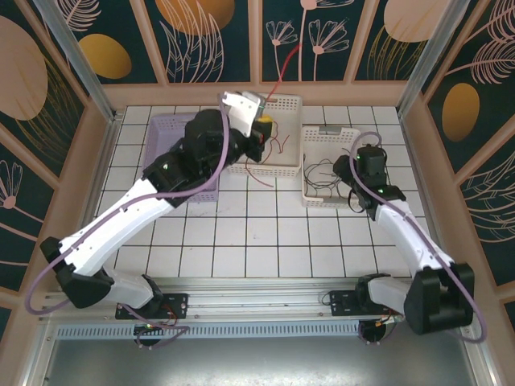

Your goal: Untangle the cables

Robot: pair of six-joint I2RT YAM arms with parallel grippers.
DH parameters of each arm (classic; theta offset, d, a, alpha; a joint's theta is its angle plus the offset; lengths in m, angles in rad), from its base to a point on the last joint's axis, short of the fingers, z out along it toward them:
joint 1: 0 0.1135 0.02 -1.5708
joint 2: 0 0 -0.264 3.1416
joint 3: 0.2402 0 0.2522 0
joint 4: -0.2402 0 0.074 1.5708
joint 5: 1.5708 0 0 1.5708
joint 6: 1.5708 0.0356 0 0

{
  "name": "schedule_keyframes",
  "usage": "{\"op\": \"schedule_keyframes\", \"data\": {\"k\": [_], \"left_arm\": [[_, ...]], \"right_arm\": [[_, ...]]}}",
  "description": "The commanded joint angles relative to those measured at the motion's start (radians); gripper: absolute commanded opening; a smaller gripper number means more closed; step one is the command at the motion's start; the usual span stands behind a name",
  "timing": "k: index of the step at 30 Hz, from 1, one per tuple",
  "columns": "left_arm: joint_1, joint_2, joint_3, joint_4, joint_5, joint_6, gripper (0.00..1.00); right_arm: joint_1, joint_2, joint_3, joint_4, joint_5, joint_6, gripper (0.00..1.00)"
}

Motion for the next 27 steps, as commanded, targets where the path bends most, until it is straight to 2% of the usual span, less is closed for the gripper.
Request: {"op": "schedule_keyframes", "data": {"k": [1,8,17,22,27], "left_arm": [[0.062,0.076,0.095,0.066,0.032,0.018,0.00],[0.148,0.265,0.240,0.151,0.011,0.031,0.00],[0.236,0.465,0.133,0.470,-0.018,-0.046,0.00],[0.244,0.620,0.183,0.484,-0.013,-0.076,0.00],[0.244,0.706,0.158,0.495,-0.017,-0.117,0.00]], "right_arm": [[-0.002,-0.136,-0.018,-0.017,0.017,-0.016,0.62],[0.001,-0.364,-0.039,-0.065,0.010,-0.053,0.69],[0.019,-0.591,-0.048,-0.147,-0.020,-0.085,0.71],[0.021,-0.699,-0.080,-0.188,-0.057,-0.083,0.72],[0.021,-0.757,-0.098,-0.239,-0.094,-0.085,0.73]]}}
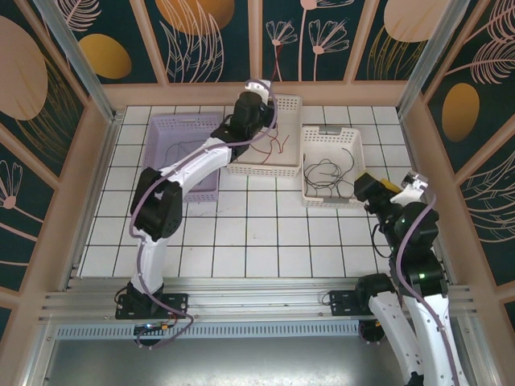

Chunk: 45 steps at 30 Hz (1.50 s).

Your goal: Untangle the cables

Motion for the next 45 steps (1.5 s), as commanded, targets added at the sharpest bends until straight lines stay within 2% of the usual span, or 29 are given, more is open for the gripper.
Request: {"op": "schedule_keyframes", "data": {"k": [1,9,20,30,37,38,45], "left_arm": [[-0.002,0.037,-0.003,0.058,-0.003,-0.044,0.00],[-0.001,0.171,0.009,-0.057,-0.015,-0.109,0.00],[-0.001,0.269,0.047,-0.203,0.078,-0.133,0.00],[-0.001,0.354,0.230,-0.368,0.131,-0.104,0.00],[0.005,0.384,0.304,-0.451,0.099,-0.094,0.00],[0.007,0.383,0.305,-0.453,0.101,-0.094,0.01],[0.013,0.377,0.331,-0.481,0.101,-0.084,0.25]], "right_arm": [[0.008,-0.034,-0.024,-0.053,-0.045,-0.022,0.74],[0.006,-0.054,-0.069,-0.071,-0.122,0.005,0.74],[0.008,-0.055,-0.085,-0.066,-0.130,0.006,0.74],[0.008,-0.046,-0.087,-0.066,-0.140,-0.001,0.75],[0.009,-0.040,-0.084,-0.068,-0.143,-0.004,0.75],[0.009,-0.039,-0.084,-0.069,-0.143,-0.004,0.75],[0.008,-0.038,-0.084,-0.069,-0.143,-0.004,0.75]]}}
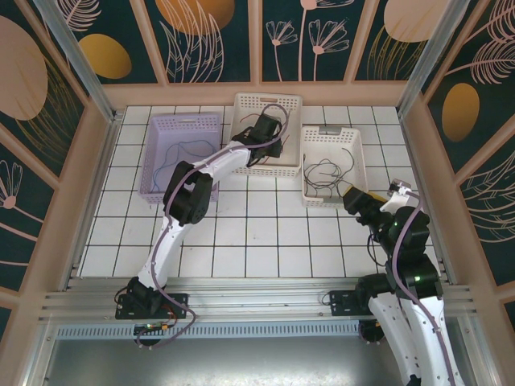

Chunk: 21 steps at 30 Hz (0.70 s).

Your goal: Untangle the cables

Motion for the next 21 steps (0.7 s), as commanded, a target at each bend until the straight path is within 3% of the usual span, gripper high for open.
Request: {"op": "schedule_keyframes", "data": {"k": [1,7,16,18,19,21], "left_arm": [[0.009,0.016,0.049,-0.044,-0.006,0.013,0.26],[0.019,0.000,0.099,-0.086,-0.025,0.030,0.44],[0.045,-0.150,0.092,-0.082,0.011,0.036,0.90],[0.046,-0.204,0.051,-0.066,0.028,0.035,0.97],[0.045,-0.238,0.020,-0.052,0.031,0.028,0.99],[0.045,-0.315,-0.057,-0.014,0.048,0.014,0.99]], "right_arm": [[0.008,0.001,-0.006,0.002,-0.013,-0.006,0.75],[0.008,0.003,-0.004,0.001,-0.013,-0.007,0.75],[0.008,0.055,-0.012,0.007,-0.007,0.005,0.78],[0.008,0.068,-0.018,0.013,-0.001,0.018,0.84],[0.007,0.075,-0.021,0.016,0.002,0.024,0.98],[0.008,0.090,-0.019,0.007,0.036,0.048,0.99]]}}
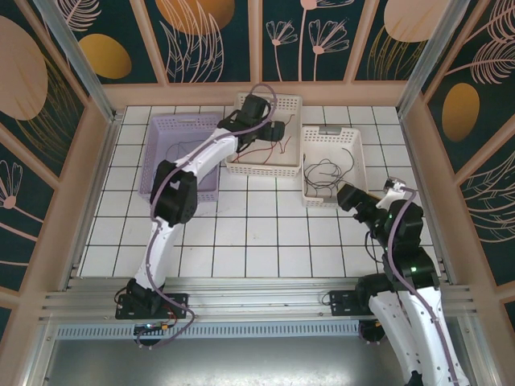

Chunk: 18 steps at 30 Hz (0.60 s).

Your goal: Untangle the cables

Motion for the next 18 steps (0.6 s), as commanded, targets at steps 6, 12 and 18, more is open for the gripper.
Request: {"op": "schedule_keyframes", "data": {"k": [6,12,18], "left_arm": [[-0.003,-0.466,-0.411,0.215,0.005,-0.065,0.99],[-0.003,-0.792,-0.737,0.261,-0.127,-0.068,0.98],[-0.003,-1.041,-1.005,0.262,-0.303,-0.019,0.99]], "right_arm": [[0.007,0.063,0.034,0.013,0.095,0.040,0.99],[0.007,0.121,0.056,0.134,0.297,0.009,0.99],[0.007,0.307,0.100,0.233,0.432,-0.056,0.99]]}}
